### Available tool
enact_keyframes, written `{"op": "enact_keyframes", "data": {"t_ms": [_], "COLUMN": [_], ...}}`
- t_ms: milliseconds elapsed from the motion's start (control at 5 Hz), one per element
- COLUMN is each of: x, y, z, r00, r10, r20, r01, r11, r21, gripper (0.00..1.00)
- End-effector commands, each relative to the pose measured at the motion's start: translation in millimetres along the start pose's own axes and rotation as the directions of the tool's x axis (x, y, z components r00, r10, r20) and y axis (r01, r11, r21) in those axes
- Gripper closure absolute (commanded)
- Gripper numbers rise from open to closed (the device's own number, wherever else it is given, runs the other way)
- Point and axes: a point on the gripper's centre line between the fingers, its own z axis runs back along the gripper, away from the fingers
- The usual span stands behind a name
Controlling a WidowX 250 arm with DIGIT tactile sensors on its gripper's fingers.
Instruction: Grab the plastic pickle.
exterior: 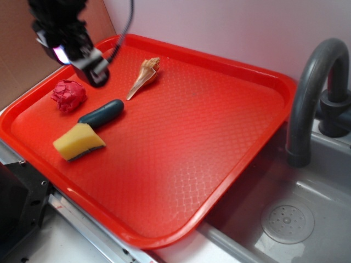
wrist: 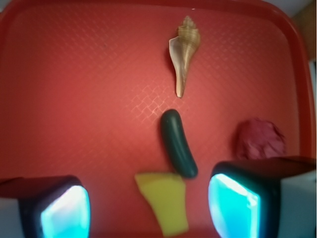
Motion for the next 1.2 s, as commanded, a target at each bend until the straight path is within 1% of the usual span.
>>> {"op": "enact_keyframes", "data": {"t_ms": [0, 200, 400, 600, 800, 1000], "x": [27, 30, 29, 27, 26, 29], "y": [30, 35, 34, 33, 34, 30], "z": [-42, -54, -69, -77, -95, -96], "r00": [1.000, 0.998, 0.991, 0.984, 0.973, 0.973], "r10": [0.002, 0.018, 0.018, 0.030, 0.032, 0.024], "r20": [-0.030, -0.068, -0.131, -0.176, -0.230, -0.227], "r01": [-0.002, -0.016, -0.017, -0.029, -0.032, -0.019], "r11": [1.000, 1.000, 1.000, 1.000, 0.999, 1.000], "r21": [0.012, 0.025, 0.008, 0.005, 0.008, 0.022], "gripper": [0.00, 0.00, 0.00, 0.00, 0.00, 0.74]}}
